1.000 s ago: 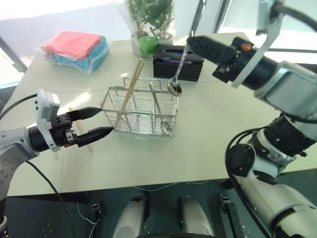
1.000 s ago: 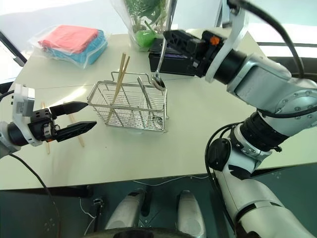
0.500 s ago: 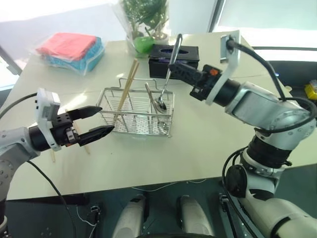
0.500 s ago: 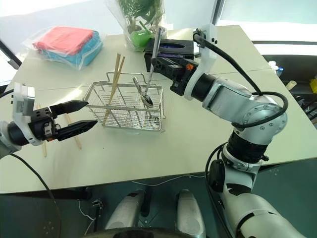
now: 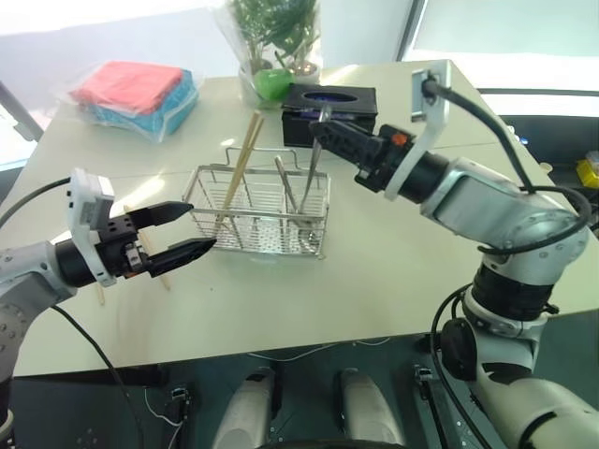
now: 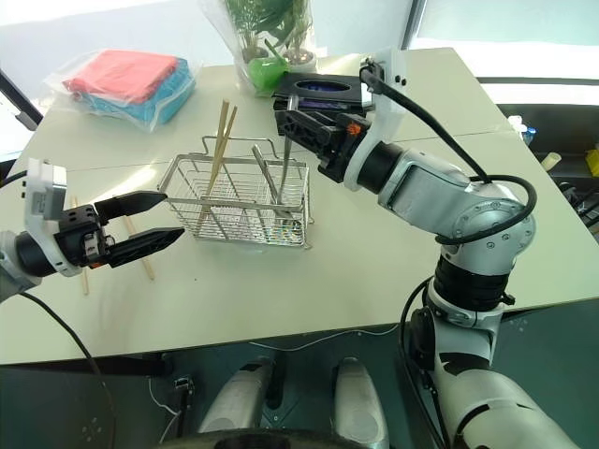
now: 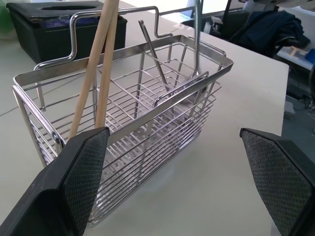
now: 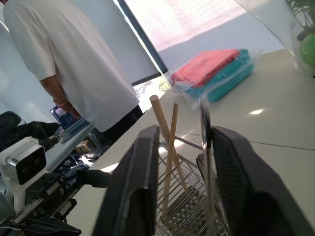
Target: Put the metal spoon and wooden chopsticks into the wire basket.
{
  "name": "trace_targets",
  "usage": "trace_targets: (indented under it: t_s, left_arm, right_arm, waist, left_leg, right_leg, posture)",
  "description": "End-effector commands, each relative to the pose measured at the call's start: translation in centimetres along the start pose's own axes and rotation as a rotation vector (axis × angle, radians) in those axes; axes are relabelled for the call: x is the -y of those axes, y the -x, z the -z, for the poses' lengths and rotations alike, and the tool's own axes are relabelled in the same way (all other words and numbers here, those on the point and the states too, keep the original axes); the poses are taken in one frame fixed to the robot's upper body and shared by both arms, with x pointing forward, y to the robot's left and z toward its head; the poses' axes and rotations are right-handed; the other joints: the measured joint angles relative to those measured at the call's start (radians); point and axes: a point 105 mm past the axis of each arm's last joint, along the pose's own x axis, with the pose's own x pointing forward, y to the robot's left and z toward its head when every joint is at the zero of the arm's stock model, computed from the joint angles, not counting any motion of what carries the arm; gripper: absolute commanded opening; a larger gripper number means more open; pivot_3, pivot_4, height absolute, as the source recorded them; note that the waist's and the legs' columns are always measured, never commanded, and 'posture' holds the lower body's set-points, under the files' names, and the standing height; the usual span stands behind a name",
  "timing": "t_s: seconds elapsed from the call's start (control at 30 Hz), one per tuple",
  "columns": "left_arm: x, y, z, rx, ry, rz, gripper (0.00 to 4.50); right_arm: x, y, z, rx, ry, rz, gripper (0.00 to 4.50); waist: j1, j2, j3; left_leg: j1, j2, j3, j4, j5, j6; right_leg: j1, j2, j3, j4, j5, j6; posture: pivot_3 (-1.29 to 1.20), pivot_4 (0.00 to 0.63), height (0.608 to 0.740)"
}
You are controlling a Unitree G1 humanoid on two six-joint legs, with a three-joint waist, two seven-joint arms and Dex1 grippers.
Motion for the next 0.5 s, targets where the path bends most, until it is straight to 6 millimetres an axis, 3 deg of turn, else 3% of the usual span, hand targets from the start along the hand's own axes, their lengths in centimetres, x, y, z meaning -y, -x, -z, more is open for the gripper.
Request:
trace_targets:
  t_s: [0.03, 0.1, 0.43, 0.5]
  left_arm:
    - [0.1, 0.5, -1.1, 0.030, -0.054, -0.016, 4.50]
    - [0.1, 0.5, -1.1, 0.030, -0.054, -0.017, 4.50]
    - [-1.4, 1.8, -2.1, 0.117, -0.029, -0.091, 4.50]
    - [-2.3, 2.9, -2.4, 0.142, -0.023, -0.145, 4.50]
  right_arm:
    - [-0.7, 0.2, -0.8, 0.038, 0.027, -0.023, 3.51]
    - [-0.6, 0.2, -0.8, 0.035, 0.033, -0.019, 4.46]
    - [-0.6, 0.8, -2.5, 0.033, 0.147, -0.022, 4.46]
    - [-0.8, 1.3, -3.3, 0.015, 0.208, -0.038, 3.94]
  waist:
    - [0.000, 0.000, 0.000]
    - [0.000, 0.000, 0.000]
    - [0.001, 0.000, 0.000]
    - [0.001, 0.000, 0.000]
  left_leg:
    - [0.000, 0.000, 0.000, 0.000, 0.000, 0.000]
    - [0.000, 0.000, 0.000, 0.000, 0.000, 0.000]
    - [0.000, 0.000, 0.000, 0.001, 0.000, 0.000]
    - [0.000, 0.000, 0.000, 0.001, 0.000, 0.000]
  right_leg:
    - [0.000, 0.000, 0.000, 0.000, 0.000, 0.000]
    - [0.000, 0.000, 0.000, 0.000, 0.000, 0.000]
    - [0.000, 0.000, 0.000, 0.000, 0.000, 0.000]
    - [0.001, 0.000, 0.000, 0.000, 0.000, 0.000]
  posture:
    - [0.00, 0.150, 0.740]
    - [0.00, 0.150, 0.740]
    - [0.00, 0.150, 0.740]
    - [0.00, 0.150, 0.740]
